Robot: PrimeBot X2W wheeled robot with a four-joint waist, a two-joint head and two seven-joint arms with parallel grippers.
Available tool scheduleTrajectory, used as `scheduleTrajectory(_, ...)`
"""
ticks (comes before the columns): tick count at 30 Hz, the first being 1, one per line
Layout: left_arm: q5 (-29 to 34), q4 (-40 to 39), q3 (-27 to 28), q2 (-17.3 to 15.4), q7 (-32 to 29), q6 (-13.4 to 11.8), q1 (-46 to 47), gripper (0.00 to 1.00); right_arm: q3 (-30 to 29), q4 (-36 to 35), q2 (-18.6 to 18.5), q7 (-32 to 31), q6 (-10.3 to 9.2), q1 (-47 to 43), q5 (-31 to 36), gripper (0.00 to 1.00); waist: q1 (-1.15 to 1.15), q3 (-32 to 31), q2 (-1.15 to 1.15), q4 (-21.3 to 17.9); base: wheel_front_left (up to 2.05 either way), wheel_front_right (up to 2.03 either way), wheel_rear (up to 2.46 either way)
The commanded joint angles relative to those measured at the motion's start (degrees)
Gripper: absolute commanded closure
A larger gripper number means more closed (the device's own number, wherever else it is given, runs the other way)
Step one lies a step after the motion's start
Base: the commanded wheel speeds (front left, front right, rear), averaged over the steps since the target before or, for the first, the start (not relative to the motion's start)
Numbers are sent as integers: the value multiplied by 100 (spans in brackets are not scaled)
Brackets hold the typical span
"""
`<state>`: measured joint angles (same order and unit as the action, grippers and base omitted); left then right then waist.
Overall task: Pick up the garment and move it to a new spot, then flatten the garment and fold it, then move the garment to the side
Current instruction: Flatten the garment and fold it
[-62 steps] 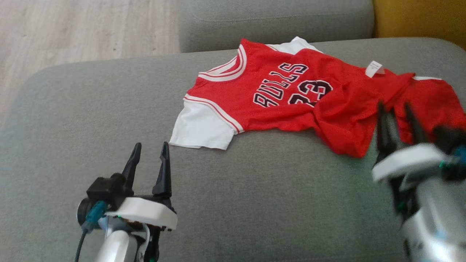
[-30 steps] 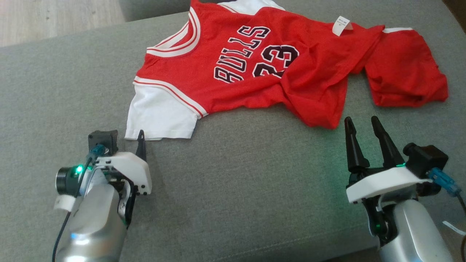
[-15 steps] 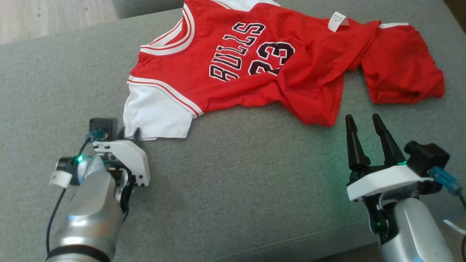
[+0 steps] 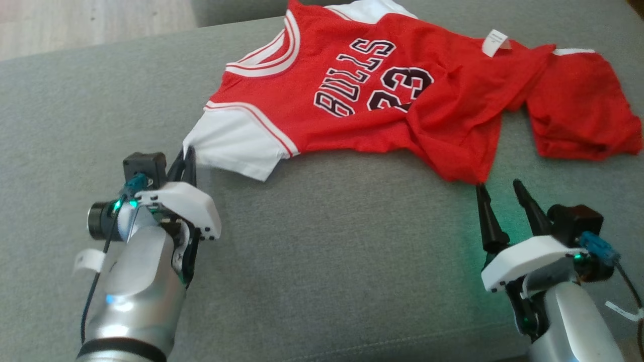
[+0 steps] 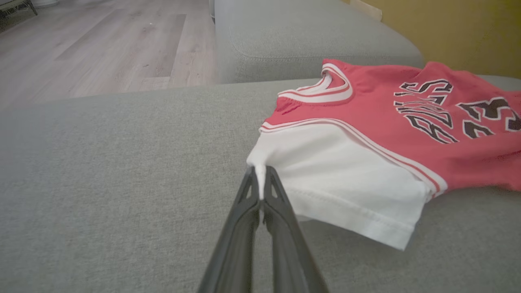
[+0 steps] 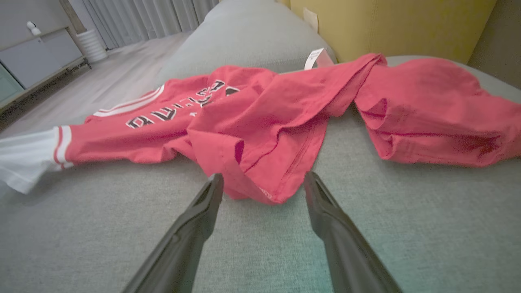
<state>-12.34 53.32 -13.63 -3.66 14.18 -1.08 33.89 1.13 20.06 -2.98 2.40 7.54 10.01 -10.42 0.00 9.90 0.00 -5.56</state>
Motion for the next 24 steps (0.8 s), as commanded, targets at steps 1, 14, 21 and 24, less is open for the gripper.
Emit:
scheduleTrajectory(1, -58, -240, 230, -149, 68, -62, 21, 100, 87, -105, -27, -19, -5, 238, 38, 0, 0, 4, 0, 61, 0, 0, 0)
scheduleTrajectory(14, 68, -1700, 268, -103, 81, -96, -577, 100, -276, 1277, 6, -182, -5, 788, 68, 0, 0, 94, 0, 289, 0, 0, 0)
scheduleTrajectory(21, 98, -1850, 219, -85, 81, -64, -574, 100, -201, 1954, 9, -23, -5, 1211, -209, 0, 0, 190, 0, 330, 0, 0, 0)
scheduleTrajectory(24, 108, -1891, 207, -82, 81, -55, -557, 100, -141, 2177, 9, 81, -5, 1380, -325, 0, 0, 228, 0, 349, 0, 0, 0)
